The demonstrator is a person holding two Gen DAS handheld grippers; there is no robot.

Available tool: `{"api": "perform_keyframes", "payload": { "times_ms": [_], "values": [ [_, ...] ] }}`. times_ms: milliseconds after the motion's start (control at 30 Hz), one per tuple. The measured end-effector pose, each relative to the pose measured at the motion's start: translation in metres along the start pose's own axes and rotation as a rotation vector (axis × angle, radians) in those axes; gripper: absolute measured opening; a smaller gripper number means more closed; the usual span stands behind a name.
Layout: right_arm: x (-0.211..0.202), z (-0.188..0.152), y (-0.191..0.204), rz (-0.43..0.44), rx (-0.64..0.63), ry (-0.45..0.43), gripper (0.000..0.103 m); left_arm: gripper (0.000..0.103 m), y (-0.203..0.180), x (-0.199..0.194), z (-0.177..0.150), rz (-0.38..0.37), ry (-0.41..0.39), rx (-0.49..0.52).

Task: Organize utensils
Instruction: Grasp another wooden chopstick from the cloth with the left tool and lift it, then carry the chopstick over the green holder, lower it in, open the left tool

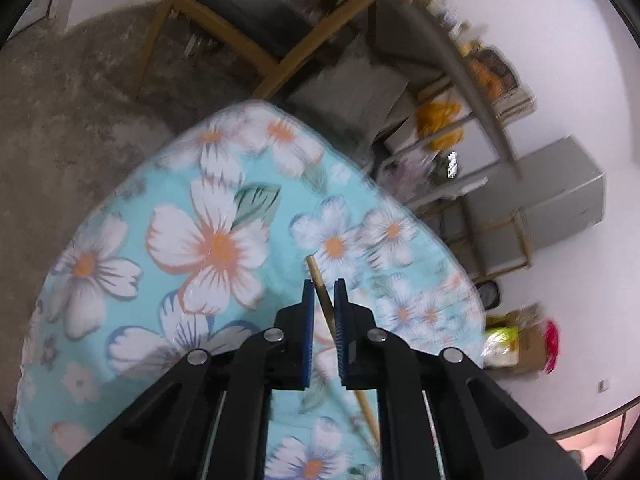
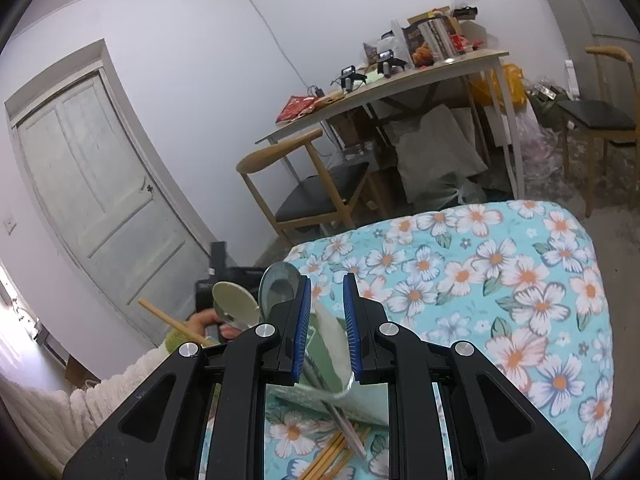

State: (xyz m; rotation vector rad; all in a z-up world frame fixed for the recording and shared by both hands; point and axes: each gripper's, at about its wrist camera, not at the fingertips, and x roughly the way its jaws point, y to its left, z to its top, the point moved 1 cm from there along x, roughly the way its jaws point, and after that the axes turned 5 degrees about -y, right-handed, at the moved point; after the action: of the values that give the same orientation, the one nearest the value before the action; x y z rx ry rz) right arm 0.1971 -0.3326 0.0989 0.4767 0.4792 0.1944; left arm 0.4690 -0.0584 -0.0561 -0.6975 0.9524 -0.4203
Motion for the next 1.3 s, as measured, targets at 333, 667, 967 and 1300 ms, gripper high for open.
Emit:
{"api": "perform_keyframes", "payload": {
  "times_ms": [333, 667, 967, 1300],
  "values": [
    [-0.03, -0.016, 0.016, 0.006, -0.007, -0.024, 0.018, 0.004, -0.074, -0.165, 0.011, -0.183, -0.432, 0.202],
    [-0.073, -0.026, 0.028, 0.02, -0.018, -0.076, 0.018, 0.004, -0.162, -0.299, -0.036, -0.346, -0.731, 0.459],
    [-0.116, -0.037, 0.022, 0.009, 0.006, -0.111, 0.018, 0.004, -0.2, -0.285, -0.07, -0.364, -0.618, 0.535],
    [-0.126, -0.053, -0.004, -0.015, 0.061, -0.1, 0.018, 0.004, -0.206, -0.219, -0.092, -0.263, -0.521, 0.585]
  ]
}}
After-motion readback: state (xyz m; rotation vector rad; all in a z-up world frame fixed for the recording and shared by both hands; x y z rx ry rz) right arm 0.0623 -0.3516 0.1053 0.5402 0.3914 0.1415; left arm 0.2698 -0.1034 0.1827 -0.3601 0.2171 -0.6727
